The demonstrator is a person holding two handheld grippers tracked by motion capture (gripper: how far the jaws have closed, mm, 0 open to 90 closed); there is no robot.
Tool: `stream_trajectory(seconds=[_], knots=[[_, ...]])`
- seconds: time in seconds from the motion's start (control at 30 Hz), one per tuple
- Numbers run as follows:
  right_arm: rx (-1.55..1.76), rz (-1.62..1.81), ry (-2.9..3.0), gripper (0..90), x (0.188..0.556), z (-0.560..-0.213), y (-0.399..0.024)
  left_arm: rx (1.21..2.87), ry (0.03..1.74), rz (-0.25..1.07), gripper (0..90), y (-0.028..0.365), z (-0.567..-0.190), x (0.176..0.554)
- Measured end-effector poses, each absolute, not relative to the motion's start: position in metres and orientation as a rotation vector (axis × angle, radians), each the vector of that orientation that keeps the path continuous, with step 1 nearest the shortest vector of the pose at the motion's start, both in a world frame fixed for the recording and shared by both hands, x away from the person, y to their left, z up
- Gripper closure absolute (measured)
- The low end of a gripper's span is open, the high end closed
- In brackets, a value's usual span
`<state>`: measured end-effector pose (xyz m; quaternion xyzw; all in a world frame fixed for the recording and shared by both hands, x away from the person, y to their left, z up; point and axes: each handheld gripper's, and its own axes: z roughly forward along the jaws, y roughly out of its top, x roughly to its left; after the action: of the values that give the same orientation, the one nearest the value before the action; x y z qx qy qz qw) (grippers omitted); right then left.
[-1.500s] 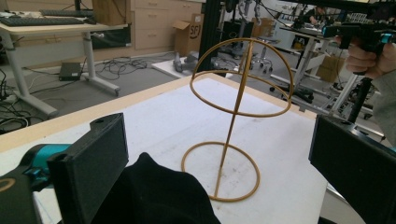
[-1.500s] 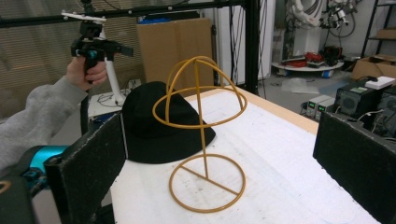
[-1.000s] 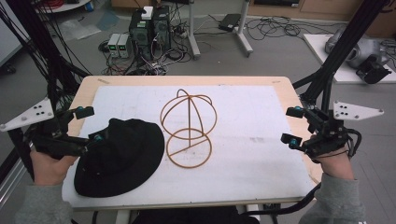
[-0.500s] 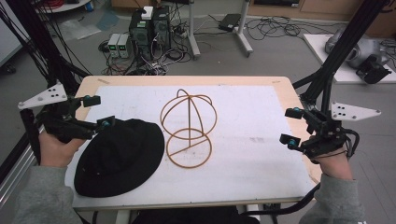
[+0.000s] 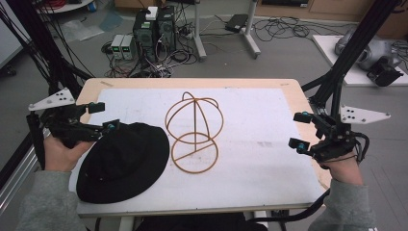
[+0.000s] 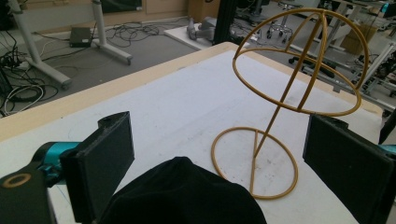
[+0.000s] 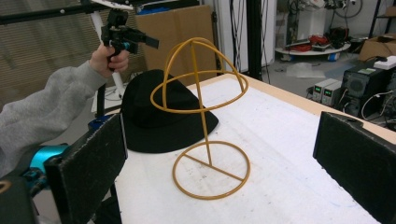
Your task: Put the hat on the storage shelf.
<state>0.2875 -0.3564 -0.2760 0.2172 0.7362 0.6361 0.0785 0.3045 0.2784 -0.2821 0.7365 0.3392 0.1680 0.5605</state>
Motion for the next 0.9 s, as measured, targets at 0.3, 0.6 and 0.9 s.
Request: stream_trajectory(seconds=[0.3, 0.6, 0.9], knots=[[0.652, 1.888, 2.211, 2.0, 0.289, -0.278, -0.356, 1.732, 0.839, 0.365, 9.1, 0.283, -0.303, 0.309], [0.65, 1.889, 2.221, 2.0, 0.289, -0.278, -0.353, 1.753, 0.849, 0.334, 9.6, 0.283, -0.32, 0.313], [0.637, 1.889, 2.233, 2.0, 0.289, -0.278, -0.351, 1.77, 0.847, 0.32, 12.5, 0.283, -0.336, 0.317]])
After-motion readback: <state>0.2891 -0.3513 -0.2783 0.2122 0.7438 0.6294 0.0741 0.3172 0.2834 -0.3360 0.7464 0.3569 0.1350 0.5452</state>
